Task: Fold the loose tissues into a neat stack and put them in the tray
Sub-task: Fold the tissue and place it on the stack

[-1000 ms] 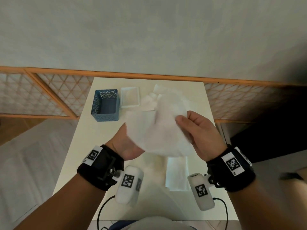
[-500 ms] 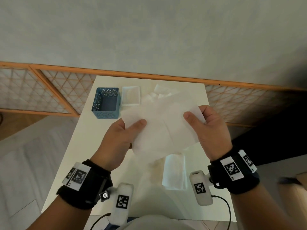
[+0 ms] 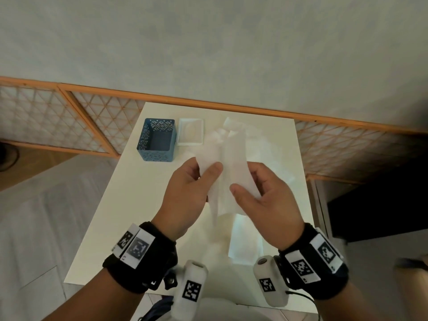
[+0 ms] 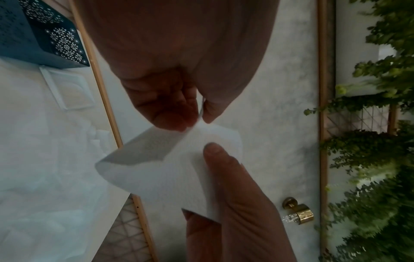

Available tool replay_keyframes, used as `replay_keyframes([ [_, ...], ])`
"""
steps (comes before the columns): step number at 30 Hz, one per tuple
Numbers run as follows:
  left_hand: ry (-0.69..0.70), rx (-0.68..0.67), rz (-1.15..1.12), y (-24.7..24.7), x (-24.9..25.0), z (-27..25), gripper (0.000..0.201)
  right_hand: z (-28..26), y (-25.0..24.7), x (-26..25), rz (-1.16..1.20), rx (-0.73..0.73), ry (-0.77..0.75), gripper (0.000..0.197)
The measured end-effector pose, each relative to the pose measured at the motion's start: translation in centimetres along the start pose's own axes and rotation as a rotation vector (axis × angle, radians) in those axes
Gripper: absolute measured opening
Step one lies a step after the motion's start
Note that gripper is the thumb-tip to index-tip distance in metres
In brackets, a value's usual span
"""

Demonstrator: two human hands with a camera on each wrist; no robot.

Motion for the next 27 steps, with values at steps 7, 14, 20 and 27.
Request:
replay_keyframes([
  [7, 0.036, 0.032, 0.032, 1.2, -0.5, -0.4, 0.013, -0.2, 1.3, 1.1, -0.223, 0.037, -0.113, 0.037],
  [14, 0.063, 0.112, 0.011, 0.0, 0.1, 0.2, 0.018, 1.1, -0.7, 1.5, -0.144, 0.188, 0.048, 0.022],
  [20, 0.043, 0.276, 0.150, -2.2, 0.7, 1.3, 0.019, 2.2, -2.9, 0.7, -0.073, 0.181, 0.063, 0.012],
  [27, 0.299, 0.021, 0.686, -4.1, 5.0, 3.2, 0.066, 3.7, -5.5, -1.1, -0.045, -0.015, 0.039, 0.013],
])
Point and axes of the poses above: each hand's wrist, its own z-axis towards the middle knuckle, its own y-axis out of the palm, x = y × z, the point moved 1 cm from there along z, towards the middle knuckle
